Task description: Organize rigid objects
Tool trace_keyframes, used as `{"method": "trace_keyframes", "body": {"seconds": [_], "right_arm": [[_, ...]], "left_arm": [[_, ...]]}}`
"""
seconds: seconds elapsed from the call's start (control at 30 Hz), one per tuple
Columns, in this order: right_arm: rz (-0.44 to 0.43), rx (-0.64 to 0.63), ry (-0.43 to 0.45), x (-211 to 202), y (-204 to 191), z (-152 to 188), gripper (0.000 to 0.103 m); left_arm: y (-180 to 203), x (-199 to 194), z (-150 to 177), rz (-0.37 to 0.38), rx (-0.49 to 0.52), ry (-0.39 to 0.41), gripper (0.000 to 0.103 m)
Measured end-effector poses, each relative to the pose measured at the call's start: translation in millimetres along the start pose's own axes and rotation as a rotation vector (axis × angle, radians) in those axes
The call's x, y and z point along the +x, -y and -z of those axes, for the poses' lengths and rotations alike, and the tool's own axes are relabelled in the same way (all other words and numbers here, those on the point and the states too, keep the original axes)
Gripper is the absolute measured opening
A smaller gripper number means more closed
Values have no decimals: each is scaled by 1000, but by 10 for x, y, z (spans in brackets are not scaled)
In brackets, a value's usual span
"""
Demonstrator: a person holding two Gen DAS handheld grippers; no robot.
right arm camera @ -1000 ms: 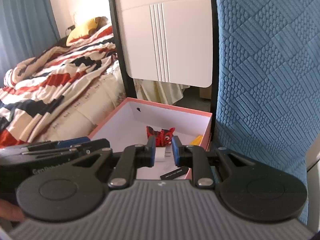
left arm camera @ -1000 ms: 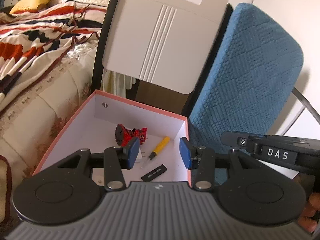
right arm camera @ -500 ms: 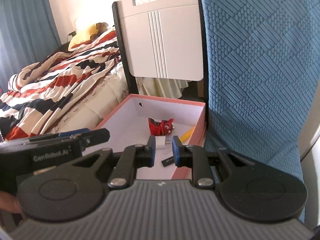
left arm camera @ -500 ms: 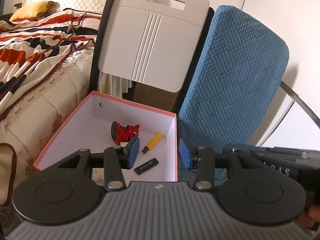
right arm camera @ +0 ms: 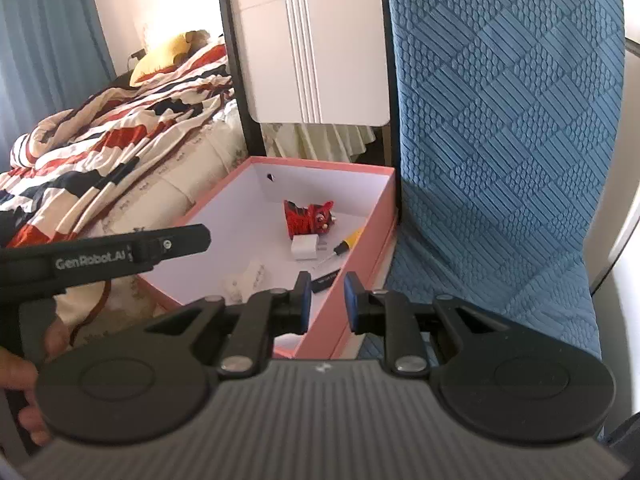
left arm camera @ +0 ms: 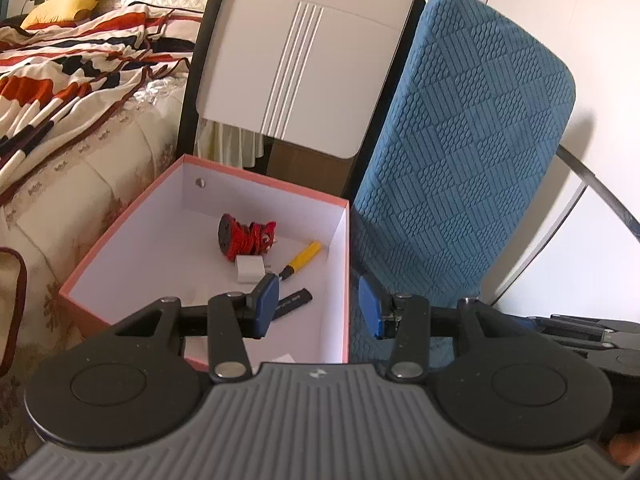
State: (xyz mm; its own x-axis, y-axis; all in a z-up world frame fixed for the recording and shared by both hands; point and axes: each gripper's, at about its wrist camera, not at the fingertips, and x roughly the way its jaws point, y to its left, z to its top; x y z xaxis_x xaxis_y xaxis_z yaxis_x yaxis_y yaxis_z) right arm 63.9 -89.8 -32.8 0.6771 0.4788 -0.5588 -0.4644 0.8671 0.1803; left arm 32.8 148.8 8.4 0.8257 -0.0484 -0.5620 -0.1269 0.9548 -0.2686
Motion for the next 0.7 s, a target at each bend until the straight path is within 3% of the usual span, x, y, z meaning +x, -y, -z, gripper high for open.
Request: {"method": "trace_keyframes", "body": {"seconds": [0.7], "right_arm": [[38,32,-9,-30,106,203,22]], "left_arm": [[10,86,181,-16,19,-39,51]]}}
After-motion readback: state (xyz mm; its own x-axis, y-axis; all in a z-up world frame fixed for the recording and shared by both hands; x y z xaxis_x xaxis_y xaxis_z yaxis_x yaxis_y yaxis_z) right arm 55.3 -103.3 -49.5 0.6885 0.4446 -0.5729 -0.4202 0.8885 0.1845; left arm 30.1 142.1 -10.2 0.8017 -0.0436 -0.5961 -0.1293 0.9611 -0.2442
